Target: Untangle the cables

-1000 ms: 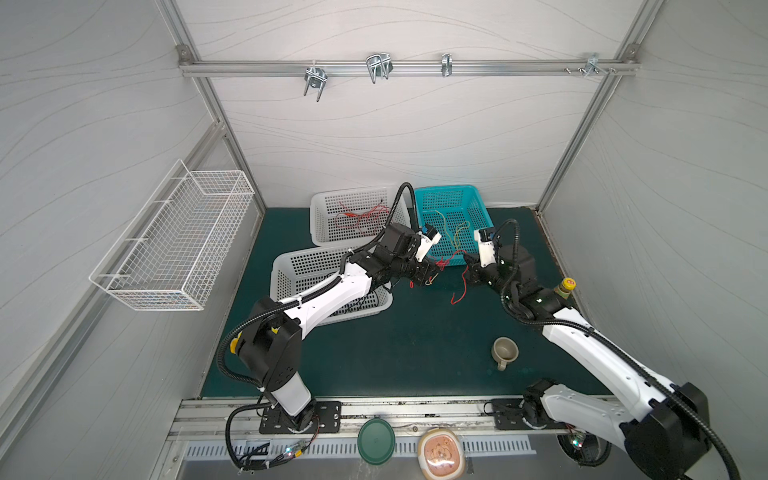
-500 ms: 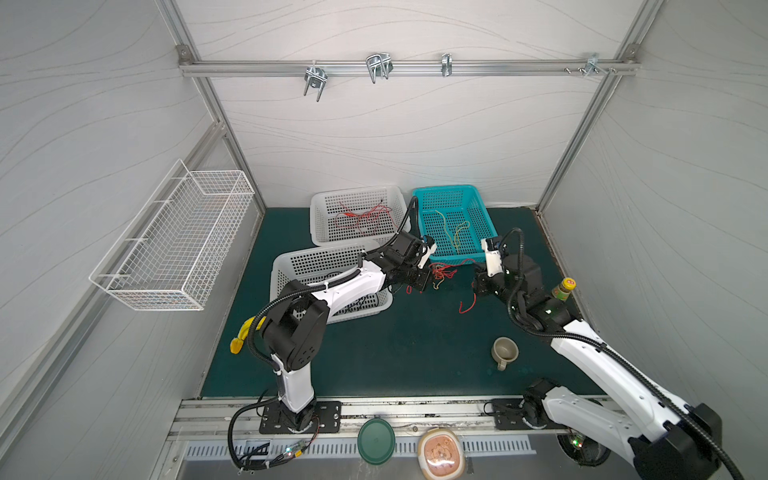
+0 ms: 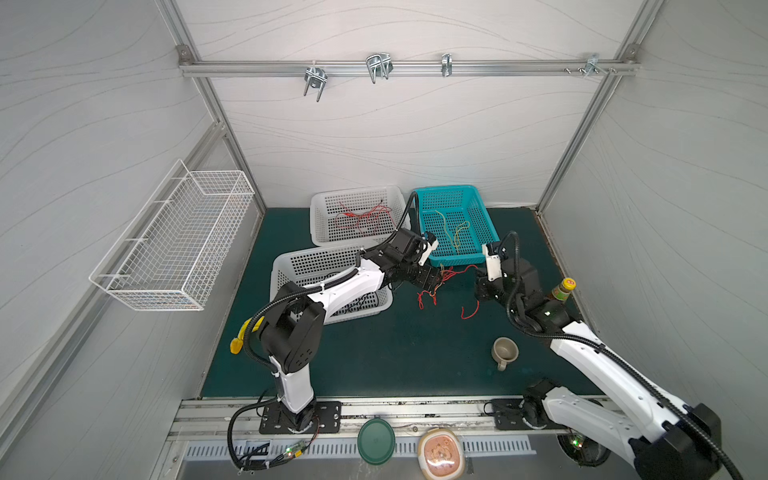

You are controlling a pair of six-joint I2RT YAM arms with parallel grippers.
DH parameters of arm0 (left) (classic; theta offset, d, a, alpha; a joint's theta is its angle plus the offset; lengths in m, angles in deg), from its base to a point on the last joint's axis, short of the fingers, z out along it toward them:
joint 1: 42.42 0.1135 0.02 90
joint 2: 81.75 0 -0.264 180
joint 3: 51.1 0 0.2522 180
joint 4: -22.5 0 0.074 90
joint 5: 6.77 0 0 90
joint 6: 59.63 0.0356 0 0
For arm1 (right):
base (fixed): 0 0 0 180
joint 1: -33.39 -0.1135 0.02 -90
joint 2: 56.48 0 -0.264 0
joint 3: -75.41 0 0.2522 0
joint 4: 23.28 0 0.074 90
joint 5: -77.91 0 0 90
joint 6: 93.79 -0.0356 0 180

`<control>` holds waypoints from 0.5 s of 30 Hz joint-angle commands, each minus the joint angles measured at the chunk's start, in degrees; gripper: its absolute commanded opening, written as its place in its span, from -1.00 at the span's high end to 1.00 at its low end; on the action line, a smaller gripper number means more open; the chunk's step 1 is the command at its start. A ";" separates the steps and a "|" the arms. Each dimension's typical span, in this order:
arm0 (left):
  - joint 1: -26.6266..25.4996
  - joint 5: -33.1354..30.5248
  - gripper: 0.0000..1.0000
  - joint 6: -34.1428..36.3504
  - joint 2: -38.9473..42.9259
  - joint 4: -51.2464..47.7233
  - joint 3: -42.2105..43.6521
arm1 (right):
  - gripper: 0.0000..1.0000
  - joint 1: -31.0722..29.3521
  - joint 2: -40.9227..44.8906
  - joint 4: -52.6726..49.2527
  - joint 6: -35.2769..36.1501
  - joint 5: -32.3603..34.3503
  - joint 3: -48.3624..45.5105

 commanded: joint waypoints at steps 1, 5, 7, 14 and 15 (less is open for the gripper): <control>-0.39 0.00 -0.59 1.33 4.00 0.26 0.41 | 1.00 -0.31 0.58 -0.15 -0.42 0.76 0.33; -0.13 -0.26 -0.61 -0.45 5.38 1.11 0.49 | 1.00 -0.25 0.90 -0.32 -0.62 0.95 0.46; -0.18 1.34 -0.61 -1.58 5.44 2.63 -0.14 | 1.00 -0.33 1.35 -0.32 -0.66 0.79 0.36; -0.98 4.98 -0.51 -3.58 0.65 2.21 -4.08 | 1.00 -0.36 2.29 -0.23 -1.03 0.65 0.26; -1.19 5.11 -0.49 -3.84 0.04 1.88 -4.38 | 1.00 -0.40 2.43 -0.02 -1.13 0.65 0.25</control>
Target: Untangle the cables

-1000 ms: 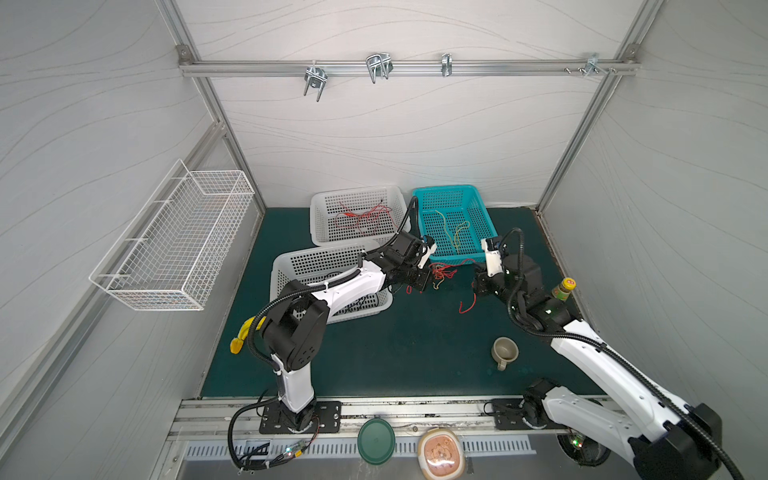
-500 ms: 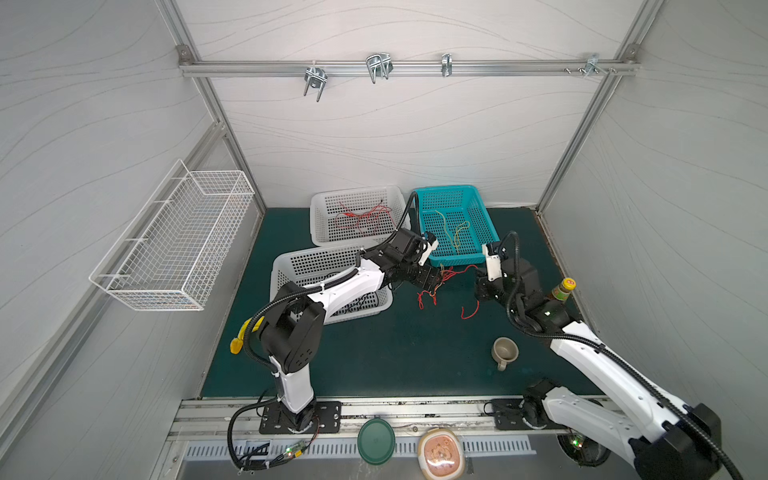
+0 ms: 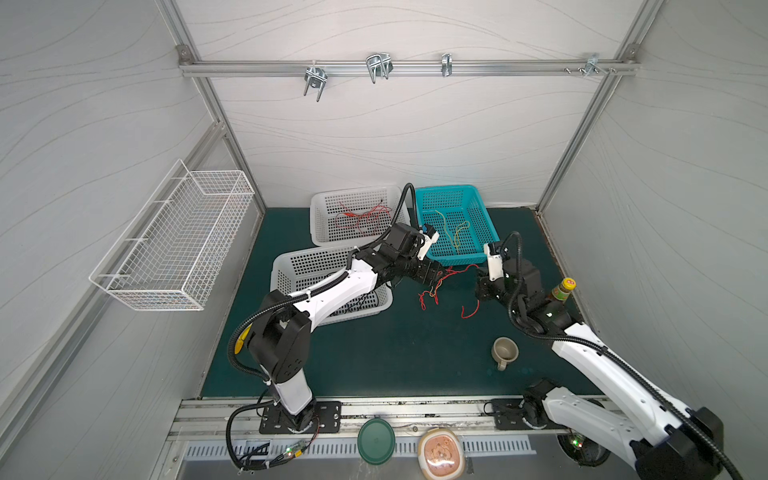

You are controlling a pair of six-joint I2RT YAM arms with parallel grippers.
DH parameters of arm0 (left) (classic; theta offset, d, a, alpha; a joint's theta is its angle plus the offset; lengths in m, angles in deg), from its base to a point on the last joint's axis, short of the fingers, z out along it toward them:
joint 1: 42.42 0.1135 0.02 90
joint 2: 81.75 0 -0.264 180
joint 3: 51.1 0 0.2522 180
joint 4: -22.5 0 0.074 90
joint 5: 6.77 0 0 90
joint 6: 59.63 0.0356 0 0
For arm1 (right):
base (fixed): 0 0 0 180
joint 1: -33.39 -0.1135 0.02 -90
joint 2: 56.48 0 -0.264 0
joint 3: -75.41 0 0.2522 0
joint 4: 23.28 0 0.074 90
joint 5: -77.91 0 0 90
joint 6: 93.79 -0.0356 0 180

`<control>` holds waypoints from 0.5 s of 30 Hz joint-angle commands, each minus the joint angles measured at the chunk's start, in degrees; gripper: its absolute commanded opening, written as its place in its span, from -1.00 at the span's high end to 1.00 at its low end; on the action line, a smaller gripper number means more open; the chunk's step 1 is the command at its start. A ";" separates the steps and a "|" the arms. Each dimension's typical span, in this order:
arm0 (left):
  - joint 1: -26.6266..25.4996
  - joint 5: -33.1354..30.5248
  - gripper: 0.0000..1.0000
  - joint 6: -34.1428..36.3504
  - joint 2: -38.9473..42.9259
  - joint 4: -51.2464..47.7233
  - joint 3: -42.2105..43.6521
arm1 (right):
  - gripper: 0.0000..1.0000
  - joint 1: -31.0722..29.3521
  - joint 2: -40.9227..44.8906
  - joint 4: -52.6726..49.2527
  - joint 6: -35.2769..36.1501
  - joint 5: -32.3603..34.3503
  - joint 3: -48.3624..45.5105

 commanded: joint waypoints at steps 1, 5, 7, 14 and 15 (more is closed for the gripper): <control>-0.92 2.41 -0.45 -1.12 -2.77 0.63 -3.19 | 1.00 -0.33 1.31 0.14 -0.61 0.58 0.28; -1.55 3.71 -0.30 -2.36 -4.04 1.39 -3.09 | 1.00 -0.38 1.29 0.90 -1.03 0.32 0.11; -1.86 3.92 -0.18 -2.65 -4.76 1.46 -3.35 | 1.00 -0.45 1.09 1.21 -1.15 -0.02 0.19; -3.00 5.58 0.37 -3.00 -6.53 1.40 -4.48 | 1.00 -0.54 0.09 2.22 -1.53 -0.88 0.64; -3.24 5.76 0.45 -3.00 -6.78 1.41 -4.58 | 1.00 -0.49 -0.05 2.39 -1.57 -0.95 0.73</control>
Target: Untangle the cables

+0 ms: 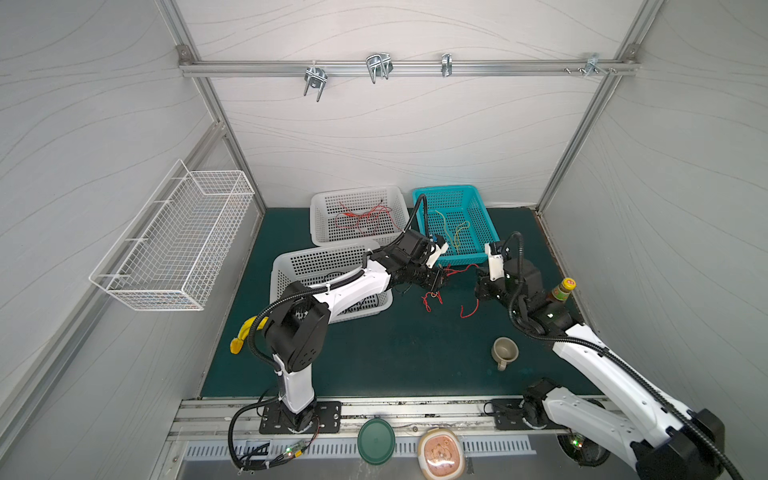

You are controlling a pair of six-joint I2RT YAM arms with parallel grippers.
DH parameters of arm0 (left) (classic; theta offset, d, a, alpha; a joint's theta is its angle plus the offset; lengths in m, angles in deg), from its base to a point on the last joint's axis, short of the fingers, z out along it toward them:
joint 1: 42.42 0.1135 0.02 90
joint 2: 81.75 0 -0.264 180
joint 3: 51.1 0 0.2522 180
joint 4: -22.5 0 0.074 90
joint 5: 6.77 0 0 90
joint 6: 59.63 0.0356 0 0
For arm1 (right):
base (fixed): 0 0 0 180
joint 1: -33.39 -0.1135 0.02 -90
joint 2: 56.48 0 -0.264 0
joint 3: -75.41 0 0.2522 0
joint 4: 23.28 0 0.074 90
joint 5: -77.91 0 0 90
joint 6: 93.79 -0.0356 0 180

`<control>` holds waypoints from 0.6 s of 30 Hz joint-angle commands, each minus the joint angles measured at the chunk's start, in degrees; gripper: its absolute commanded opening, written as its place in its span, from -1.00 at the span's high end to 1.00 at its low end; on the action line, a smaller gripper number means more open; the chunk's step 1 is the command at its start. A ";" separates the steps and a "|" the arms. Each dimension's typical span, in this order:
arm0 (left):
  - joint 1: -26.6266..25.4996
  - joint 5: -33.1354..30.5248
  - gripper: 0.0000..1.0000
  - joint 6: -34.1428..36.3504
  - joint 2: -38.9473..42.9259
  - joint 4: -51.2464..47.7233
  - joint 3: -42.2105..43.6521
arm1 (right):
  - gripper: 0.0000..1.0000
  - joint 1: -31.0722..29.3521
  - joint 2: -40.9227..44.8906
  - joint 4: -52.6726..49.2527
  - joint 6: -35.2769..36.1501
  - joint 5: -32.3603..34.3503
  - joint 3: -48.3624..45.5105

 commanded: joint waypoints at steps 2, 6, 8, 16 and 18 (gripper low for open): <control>-1.01 2.35 0.67 -0.03 -1.51 1.51 -3.64 | 1.00 -0.46 -0.49 2.64 -0.61 -0.52 0.76; -1.22 2.39 1.00 0.26 -1.71 0.81 -3.86 | 1.00 -0.48 -1.24 3.11 -0.84 0.41 0.94; -1.17 2.66 1.00 0.75 -1.37 0.55 -3.70 | 1.00 -0.49 -1.83 2.98 -1.45 2.50 1.26; -1.92 5.84 1.00 3.03 1.26 -1.19 -1.30 | 1.00 -0.10 -5.51 4.13 -4.83 9.54 3.19; -2.39 6.02 1.00 4.38 1.97 -3.19 -0.75 | 1.00 0.27 -6.86 4.33 -4.78 10.45 3.98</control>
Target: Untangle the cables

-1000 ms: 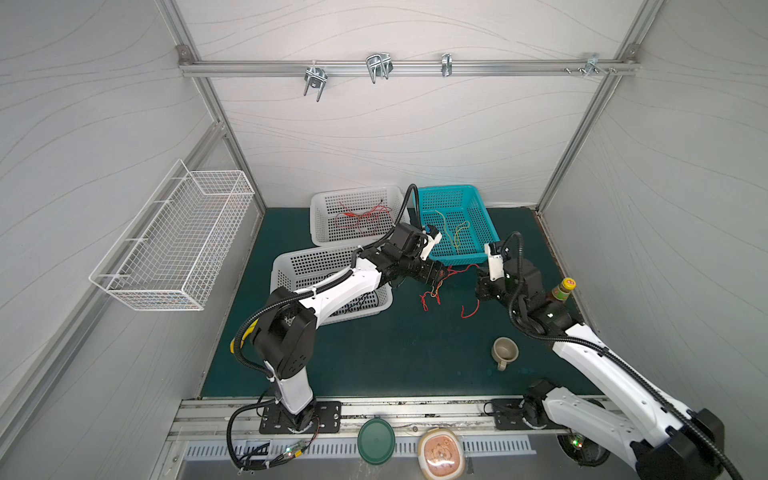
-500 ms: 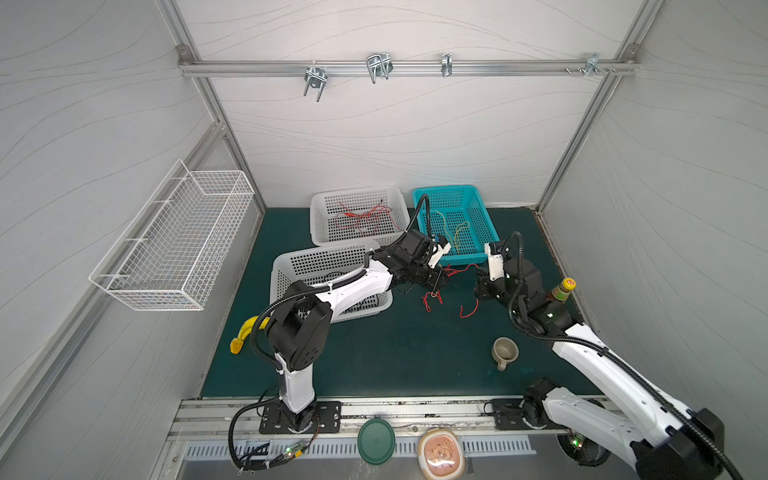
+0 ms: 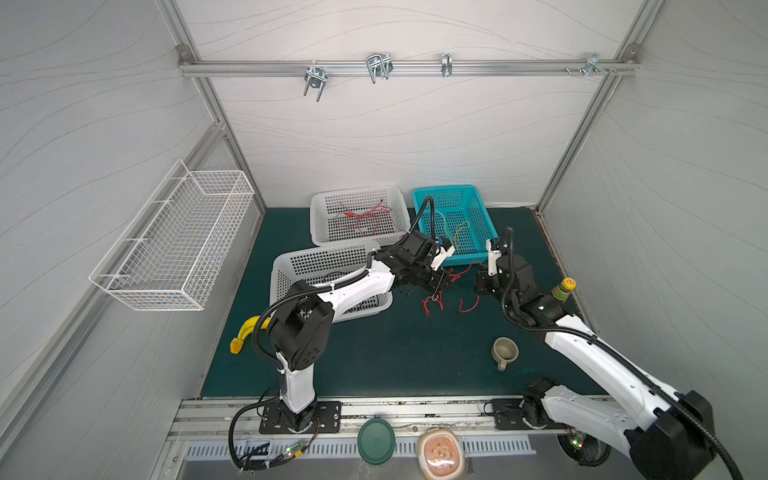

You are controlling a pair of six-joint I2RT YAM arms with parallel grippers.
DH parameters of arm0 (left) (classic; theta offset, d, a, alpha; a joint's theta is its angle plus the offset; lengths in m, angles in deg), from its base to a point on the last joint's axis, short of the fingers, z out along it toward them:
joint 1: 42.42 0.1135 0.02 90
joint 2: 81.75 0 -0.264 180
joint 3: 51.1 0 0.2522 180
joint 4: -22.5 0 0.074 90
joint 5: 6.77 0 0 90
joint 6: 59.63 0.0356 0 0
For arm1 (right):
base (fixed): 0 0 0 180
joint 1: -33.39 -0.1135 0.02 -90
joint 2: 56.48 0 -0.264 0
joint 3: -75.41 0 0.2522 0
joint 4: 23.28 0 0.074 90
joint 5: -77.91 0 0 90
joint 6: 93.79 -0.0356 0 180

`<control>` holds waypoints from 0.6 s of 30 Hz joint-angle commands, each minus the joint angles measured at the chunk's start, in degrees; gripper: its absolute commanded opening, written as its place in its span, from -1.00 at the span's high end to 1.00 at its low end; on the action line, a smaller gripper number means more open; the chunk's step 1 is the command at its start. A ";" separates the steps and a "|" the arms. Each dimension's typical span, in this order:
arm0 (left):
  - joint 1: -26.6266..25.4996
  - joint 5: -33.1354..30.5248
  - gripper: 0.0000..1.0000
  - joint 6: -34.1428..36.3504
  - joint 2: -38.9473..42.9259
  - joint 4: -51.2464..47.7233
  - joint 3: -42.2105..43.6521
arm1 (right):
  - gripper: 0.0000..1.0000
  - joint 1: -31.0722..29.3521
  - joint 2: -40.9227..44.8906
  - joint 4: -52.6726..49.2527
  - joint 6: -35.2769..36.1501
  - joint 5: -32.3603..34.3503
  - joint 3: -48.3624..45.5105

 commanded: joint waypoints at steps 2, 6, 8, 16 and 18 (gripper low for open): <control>-1.37 2.50 1.00 4.04 3.23 -3.80 0.66 | 1.00 1.02 -2.09 2.72 -1.44 3.21 2.92; -1.60 0.66 1.00 6.64 4.78 -8.79 1.72 | 1.00 4.54 -3.24 2.60 -2.79 2.29 3.88; -1.62 -1.36 1.00 7.76 5.97 -10.83 2.44 | 1.00 6.60 -3.48 2.15 -3.28 1.84 4.36; -1.58 -6.95 1.00 10.65 10.09 -13.87 3.91 | 1.00 11.99 -4.36 -0.65 -3.18 2.09 5.61; -1.62 -8.66 1.00 11.03 10.46 -14.05 3.88 | 1.00 12.75 -4.43 -1.58 -3.68 3.00 5.61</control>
